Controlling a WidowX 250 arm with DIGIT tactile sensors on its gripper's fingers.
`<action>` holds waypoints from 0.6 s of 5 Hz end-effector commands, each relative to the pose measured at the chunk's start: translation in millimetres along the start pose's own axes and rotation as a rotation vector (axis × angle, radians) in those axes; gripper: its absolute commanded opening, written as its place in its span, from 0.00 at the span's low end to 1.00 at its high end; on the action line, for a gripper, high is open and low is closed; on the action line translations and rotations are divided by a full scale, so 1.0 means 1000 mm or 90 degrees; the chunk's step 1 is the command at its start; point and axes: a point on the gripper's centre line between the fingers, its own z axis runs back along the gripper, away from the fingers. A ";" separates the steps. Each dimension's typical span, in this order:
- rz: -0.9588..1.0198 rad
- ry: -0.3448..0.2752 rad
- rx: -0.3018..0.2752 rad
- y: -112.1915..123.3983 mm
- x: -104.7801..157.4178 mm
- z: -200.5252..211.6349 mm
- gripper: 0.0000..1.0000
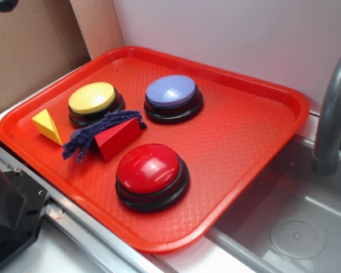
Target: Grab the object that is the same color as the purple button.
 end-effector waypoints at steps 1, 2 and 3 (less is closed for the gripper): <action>0.000 0.000 0.000 0.000 0.000 0.000 1.00; 0.163 -0.002 -0.029 0.011 0.008 -0.016 1.00; 0.275 -0.011 -0.040 0.019 0.012 -0.032 1.00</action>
